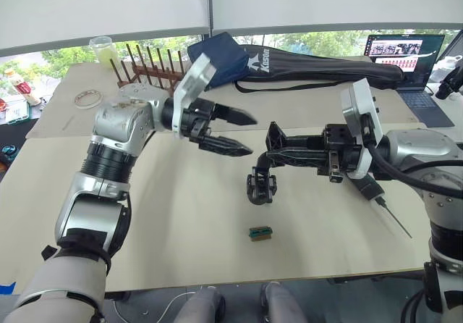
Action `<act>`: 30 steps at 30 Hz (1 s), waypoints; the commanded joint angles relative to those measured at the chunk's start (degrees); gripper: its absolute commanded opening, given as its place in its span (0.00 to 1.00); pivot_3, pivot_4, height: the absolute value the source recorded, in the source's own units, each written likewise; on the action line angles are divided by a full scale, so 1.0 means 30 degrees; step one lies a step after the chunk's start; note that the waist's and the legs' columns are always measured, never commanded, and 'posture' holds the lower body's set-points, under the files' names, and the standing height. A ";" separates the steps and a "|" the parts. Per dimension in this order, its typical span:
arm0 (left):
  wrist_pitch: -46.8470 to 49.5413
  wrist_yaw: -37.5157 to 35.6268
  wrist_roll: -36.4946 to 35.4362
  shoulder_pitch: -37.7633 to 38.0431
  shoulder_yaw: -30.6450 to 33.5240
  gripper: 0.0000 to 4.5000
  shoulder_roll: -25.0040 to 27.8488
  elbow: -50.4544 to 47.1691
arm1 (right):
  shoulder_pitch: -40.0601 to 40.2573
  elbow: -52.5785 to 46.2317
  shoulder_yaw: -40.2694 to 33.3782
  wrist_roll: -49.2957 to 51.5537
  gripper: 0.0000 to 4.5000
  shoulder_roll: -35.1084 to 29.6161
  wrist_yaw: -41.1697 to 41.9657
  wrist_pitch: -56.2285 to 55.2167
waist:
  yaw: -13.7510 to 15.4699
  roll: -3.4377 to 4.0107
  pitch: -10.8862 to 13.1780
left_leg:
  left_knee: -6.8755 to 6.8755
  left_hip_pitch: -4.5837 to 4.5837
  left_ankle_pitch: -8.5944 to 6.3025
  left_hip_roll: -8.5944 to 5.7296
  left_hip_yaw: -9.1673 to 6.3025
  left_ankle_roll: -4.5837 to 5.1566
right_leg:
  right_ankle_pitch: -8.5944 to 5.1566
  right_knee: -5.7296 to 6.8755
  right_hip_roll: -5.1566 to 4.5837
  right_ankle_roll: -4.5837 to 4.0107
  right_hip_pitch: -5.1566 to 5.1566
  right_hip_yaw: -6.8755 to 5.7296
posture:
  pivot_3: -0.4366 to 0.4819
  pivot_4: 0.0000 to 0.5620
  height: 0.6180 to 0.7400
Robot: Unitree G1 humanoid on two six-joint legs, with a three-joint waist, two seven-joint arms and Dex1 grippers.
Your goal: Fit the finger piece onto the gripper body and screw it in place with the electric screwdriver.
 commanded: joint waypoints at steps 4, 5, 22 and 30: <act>-0.6253 0.0403 0.3352 0.2848 -0.1161 1.00 -0.0879 0.1301 | 0.1455 -0.0682 -0.0872 -0.0536 0.09 -0.0216 0.0354 -0.1986 | 0.0171 0.0000 0.0000 | 0.0024 -0.0034 0.0001 -0.0006 0.0002 0.0002 | 0.0000 -0.0030 -0.0001 0.0000 -0.0020 -0.0005 | 0.48 0.27 1.00; -0.6503 0.0853 0.3660 0.3107 -0.1184 1.00 -0.1223 0.1646 | 0.1667 -0.0785 -0.0936 -0.0497 0.09 -0.0262 0.0347 -0.2022 | 0.0252 -0.0001 0.0000 | 0.0038 -0.0036 0.0001 -0.0008 0.0001 0.0003 | 0.0000 -0.0028 0.0005 0.0000 -0.0020 -0.0007 | 0.48 0.27 1.00; -1.0665 0.6534 0.6792 0.4628 -0.1296 1.00 -0.6524 0.5922 | 0.3847 -0.1956 -0.1090 -0.0628 0.09 -0.0054 -0.0641 -0.2182 | 0.0284 -0.0004 0.0000 | 0.0077 -0.0117 0.0006 -0.0024 0.0010 0.0011 | 0.0001 0.0041 -0.0022 0.0001 -0.0099 0.0001 | 0.48 0.27 1.00; -1.0092 0.7208 0.6613 0.4536 -0.0934 1.00 -0.7676 0.6458 | 0.4431 -0.2007 -0.1115 -0.0745 0.09 -0.0129 -0.0526 -0.2516 | 0.0250 -0.0006 0.0000 | 0.0095 -0.0140 0.0009 -0.0027 0.0008 0.0015 | 0.0001 0.0060 -0.0026 0.0002 -0.0118 -0.0002 | 0.48 0.27 1.00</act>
